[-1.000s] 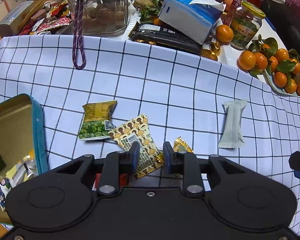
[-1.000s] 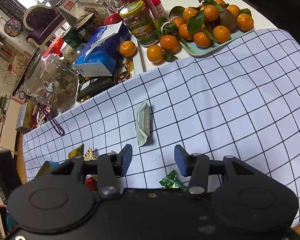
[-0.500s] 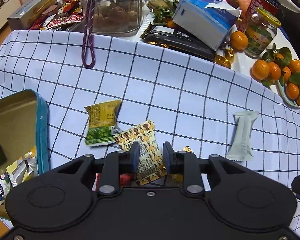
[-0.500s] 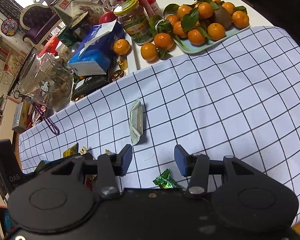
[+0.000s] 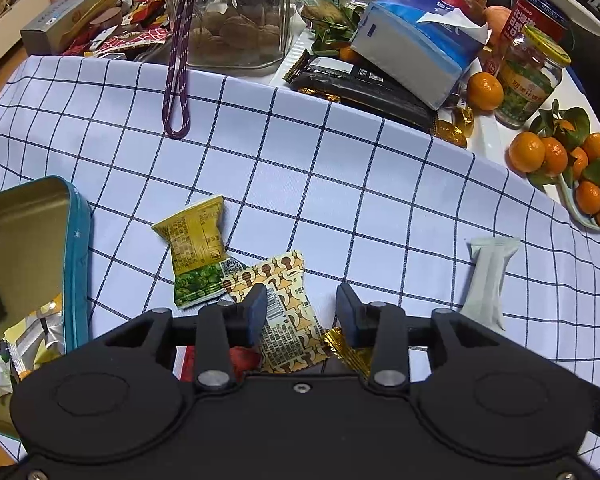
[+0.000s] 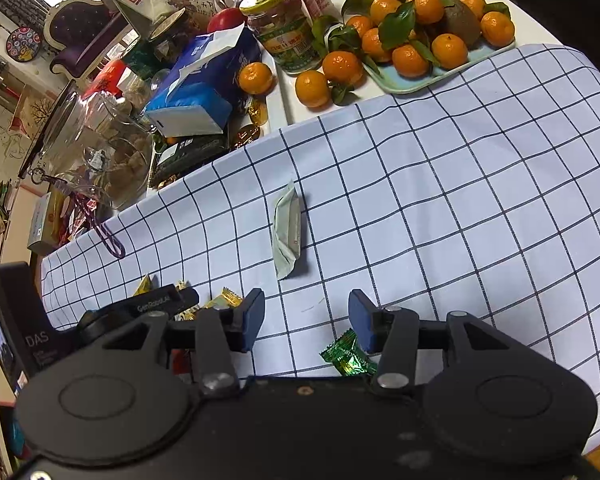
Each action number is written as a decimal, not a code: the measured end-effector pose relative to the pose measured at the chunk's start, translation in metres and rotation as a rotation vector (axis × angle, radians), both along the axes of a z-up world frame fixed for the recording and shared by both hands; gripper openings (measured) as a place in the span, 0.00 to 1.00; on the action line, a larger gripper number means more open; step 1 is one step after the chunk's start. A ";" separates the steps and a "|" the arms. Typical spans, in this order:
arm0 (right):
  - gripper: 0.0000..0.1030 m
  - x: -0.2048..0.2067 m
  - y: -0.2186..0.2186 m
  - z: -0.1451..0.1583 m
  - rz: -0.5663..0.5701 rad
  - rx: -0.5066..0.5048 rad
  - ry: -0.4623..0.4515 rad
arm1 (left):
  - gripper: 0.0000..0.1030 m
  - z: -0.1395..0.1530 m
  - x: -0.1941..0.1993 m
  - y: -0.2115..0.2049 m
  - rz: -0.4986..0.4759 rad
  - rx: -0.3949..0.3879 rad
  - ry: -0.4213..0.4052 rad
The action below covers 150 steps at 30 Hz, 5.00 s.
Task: Organize snacks
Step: 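Grasp the yellow-brown patterned biscuit packet with the left tool, then grasp the green foil candy with the right tool while the left tool holds the biscuit packet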
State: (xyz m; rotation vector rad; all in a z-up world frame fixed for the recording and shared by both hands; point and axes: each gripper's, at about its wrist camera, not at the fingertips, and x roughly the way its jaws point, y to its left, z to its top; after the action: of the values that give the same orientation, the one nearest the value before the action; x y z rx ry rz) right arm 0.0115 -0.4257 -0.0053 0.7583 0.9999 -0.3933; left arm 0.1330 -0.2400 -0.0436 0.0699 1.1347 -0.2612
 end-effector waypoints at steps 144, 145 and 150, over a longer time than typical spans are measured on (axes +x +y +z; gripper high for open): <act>0.27 0.003 0.046 -0.057 0.316 -0.213 0.209 | 0.41 0.002 -0.022 0.010 -0.180 -0.126 0.217; 0.20 0.004 0.045 -0.056 0.316 -0.204 0.204 | 0.41 0.003 -0.023 0.010 -0.184 -0.123 0.211; 0.19 0.003 0.035 -0.046 0.260 -0.171 0.154 | 0.41 0.007 -0.023 0.012 -0.190 -0.124 0.190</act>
State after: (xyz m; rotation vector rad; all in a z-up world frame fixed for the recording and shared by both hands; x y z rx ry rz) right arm 0.0142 -0.3910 -0.0512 0.4420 1.1771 -0.3092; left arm 0.1104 -0.2278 -0.0368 0.0441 1.2998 -0.5150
